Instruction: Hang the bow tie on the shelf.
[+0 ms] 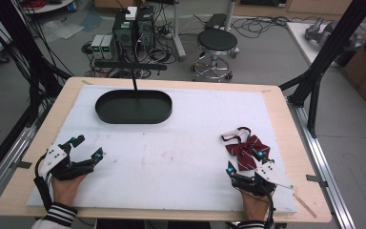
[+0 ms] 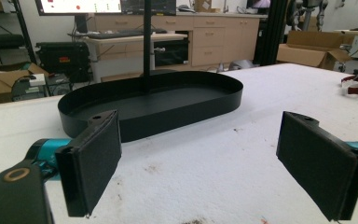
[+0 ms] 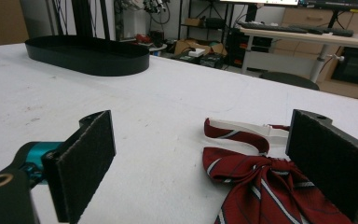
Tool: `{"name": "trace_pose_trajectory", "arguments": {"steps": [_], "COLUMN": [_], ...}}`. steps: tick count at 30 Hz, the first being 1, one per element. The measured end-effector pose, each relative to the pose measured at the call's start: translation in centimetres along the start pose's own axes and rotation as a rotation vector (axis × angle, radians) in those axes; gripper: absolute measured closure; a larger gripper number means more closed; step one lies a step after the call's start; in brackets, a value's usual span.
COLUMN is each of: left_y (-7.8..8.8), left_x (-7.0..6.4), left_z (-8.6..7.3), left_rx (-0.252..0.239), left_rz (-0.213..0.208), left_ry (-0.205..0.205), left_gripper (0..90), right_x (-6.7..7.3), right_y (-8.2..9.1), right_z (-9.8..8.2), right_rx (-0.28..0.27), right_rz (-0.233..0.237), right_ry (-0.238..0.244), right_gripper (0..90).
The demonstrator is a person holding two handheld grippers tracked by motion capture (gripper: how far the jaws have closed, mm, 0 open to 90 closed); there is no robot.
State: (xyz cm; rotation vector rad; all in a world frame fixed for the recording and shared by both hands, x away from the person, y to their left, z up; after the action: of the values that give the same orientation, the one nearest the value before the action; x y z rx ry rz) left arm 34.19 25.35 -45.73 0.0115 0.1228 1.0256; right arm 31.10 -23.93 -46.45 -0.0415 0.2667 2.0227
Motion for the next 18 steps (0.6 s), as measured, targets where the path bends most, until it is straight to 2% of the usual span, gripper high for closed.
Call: {"name": "trace_pose_trajectory", "arguments": {"steps": [9,12,18], "left_y": [-0.01,-0.16,-0.13], "left_x": [0.04,0.13,0.25], "left_z": [0.00,-0.07,-0.06], "left_rx": [0.002,0.017,0.016], "left_rz": [0.008,0.027,0.028], "left_ry": [-0.002,0.000,0.009], "left_gripper": [14.4,14.3,14.3], "right_x": [0.00,0.05,0.30], "right_y": [-0.05,-0.02,0.19], "right_z": [-0.04,0.00,0.15], "right_rx": [0.009,0.004,-0.022], "right_rz": [-0.005,-0.006,-0.004], "right_ry": [-0.007,-0.001,0.030], "right_gripper": [7.0,7.0,7.0]}}
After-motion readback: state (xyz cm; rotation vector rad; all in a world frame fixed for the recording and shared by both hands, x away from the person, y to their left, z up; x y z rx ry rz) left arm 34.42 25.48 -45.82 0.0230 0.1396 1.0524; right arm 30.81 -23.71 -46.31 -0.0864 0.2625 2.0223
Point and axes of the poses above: each handheld gripper's, and its own axes: y roughly backward along the jaws, z roughly out of its top, x roughly to its left, the point moved 8 cm from there along -y, roughly forward along the jaws, and after that the axes turned 5 degrees about y, right-handed, at the moved point
